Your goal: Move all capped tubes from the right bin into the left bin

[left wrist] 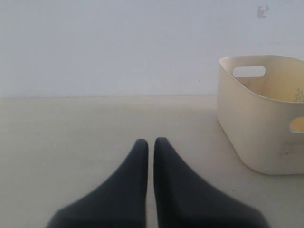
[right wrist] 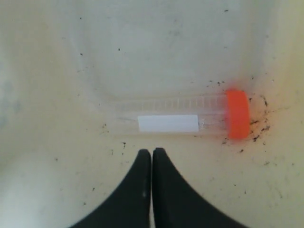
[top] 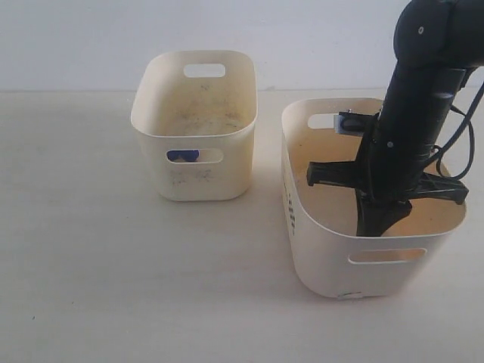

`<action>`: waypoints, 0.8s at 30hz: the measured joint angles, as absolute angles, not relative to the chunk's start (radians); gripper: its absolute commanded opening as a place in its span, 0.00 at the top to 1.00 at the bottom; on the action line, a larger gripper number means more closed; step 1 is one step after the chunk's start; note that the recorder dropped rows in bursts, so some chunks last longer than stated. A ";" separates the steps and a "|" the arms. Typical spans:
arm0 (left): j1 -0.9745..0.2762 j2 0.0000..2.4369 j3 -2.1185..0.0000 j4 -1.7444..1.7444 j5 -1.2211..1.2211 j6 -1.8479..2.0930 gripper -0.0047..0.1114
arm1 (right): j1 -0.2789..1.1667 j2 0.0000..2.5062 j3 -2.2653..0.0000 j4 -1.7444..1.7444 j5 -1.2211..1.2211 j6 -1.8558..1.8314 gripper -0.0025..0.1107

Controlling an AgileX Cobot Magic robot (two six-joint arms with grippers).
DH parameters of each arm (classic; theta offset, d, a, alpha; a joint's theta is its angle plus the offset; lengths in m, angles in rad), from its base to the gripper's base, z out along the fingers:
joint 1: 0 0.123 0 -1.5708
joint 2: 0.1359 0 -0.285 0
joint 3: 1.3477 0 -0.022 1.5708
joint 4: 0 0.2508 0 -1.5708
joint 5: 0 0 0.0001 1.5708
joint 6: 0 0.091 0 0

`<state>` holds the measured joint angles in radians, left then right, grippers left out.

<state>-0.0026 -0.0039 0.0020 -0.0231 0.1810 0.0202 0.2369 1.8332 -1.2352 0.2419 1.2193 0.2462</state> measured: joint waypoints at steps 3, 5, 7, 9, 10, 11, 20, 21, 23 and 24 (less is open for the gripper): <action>-0.003 -0.004 0.002 -0.023 0.181 0.020 0.92 | 0.237 1.833 -1.235 0.244 1.219 0.240 0.98; -0.003 -0.004 0.002 -0.023 0.181 0.020 0.92 | 0.237 1.833 -1.235 0.244 1.219 0.213 0.98; -0.003 -0.004 0.002 -0.023 0.181 0.020 0.92 | 0.237 1.833 -1.235 0.244 1.219 0.183 0.98; -0.003 -0.004 0.002 -0.023 0.181 0.020 0.92 | 0.237 1.833 -1.235 0.244 1.219 0.152 0.98; -0.003 -0.004 0.002 -0.023 0.181 0.020 0.92 | 0.237 1.833 -1.235 0.244 1.219 0.139 0.98; -0.003 -0.004 0.002 -0.023 0.181 0.020 0.92 | 0.237 1.833 -1.235 0.244 1.219 0.126 0.98; -0.003 -0.004 0.002 -0.023 0.181 0.020 0.92 | 0.237 1.833 -1.318 0.237 1.219 0.078 0.98; -0.003 -0.004 0.002 -0.023 0.181 0.020 0.92 | 0.237 1.833 -1.335 0.237 1.219 0.070 0.98; -0.003 -0.004 0.002 -0.023 0.181 0.020 0.92 | 0.237 1.840 -1.367 0.237 1.219 0.049 0.98; -0.003 -0.004 0.002 -0.023 0.181 0.020 0.92 | 0.235 1.860 -1.398 0.237 1.219 0.022 0.98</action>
